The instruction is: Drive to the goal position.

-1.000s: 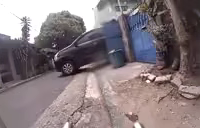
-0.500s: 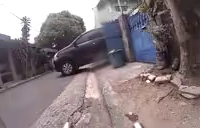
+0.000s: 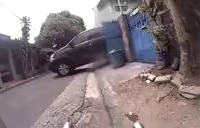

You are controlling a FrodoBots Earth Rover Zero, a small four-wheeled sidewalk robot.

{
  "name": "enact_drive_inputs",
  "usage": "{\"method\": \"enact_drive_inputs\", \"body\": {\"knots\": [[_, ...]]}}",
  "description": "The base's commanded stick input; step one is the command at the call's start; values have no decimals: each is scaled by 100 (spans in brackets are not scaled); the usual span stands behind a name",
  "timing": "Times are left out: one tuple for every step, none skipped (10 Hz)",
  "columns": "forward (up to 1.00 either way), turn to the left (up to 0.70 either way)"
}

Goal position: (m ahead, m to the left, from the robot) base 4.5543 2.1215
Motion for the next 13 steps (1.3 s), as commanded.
{"method": "enact_drive_inputs", "body": {"knots": [[4, 0], [5, 0], [5, 0], [4, 0], [4, 0], [4, 0], [4, 0], [4, 0], [4, 0], [4, 0], [4, 0], [4, 0], [5, 0]]}}
